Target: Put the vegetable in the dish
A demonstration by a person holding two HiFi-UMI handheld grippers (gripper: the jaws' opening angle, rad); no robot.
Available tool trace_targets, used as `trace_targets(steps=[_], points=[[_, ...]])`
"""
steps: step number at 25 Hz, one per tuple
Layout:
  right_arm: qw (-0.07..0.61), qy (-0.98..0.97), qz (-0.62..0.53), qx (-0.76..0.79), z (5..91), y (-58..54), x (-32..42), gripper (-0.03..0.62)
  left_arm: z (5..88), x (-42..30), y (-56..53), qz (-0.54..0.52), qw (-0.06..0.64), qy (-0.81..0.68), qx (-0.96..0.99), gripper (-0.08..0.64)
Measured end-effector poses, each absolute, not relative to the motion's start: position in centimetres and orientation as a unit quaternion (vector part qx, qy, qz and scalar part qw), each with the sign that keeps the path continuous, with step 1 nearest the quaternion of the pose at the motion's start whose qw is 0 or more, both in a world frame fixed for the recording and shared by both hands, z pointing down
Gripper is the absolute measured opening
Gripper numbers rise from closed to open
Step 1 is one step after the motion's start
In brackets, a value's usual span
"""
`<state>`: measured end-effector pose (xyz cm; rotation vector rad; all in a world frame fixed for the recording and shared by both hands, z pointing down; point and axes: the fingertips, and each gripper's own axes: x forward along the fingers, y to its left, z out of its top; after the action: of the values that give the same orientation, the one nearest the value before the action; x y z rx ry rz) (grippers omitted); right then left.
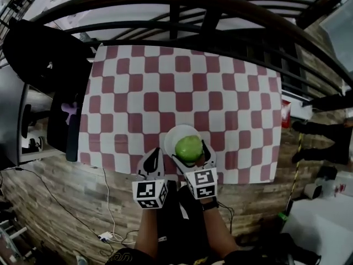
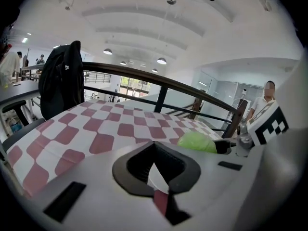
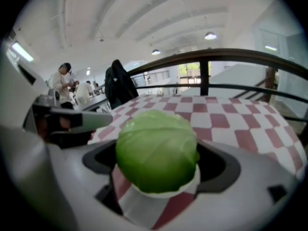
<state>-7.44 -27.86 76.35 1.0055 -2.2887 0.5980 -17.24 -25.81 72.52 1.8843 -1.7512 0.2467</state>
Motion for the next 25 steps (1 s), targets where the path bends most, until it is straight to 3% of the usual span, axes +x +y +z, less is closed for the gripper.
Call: trace_targets(steps=[5, 10, 25], points=[[0.314, -0.843, 0.233, 0.37, 79.4, -27.3, -7.7, 0.522, 74.3, -16.9, -26.0, 0.107, 0.284, -0.639, 0.707, 0.014], [0.378, -0.836, 0.166, 0.362, 81.1, -27.6, -8.2, 0.522, 75.4, -17.1, -25.6, 0.113, 0.294, -0.637, 0.703, 0.014], [0.393, -0.814, 0.232, 0.36, 83.4, -27.8, -8.5, 0.522, 73.9, -16.3, -25.8, 0.099, 0.302, -0.626, 0.712, 0.014]])
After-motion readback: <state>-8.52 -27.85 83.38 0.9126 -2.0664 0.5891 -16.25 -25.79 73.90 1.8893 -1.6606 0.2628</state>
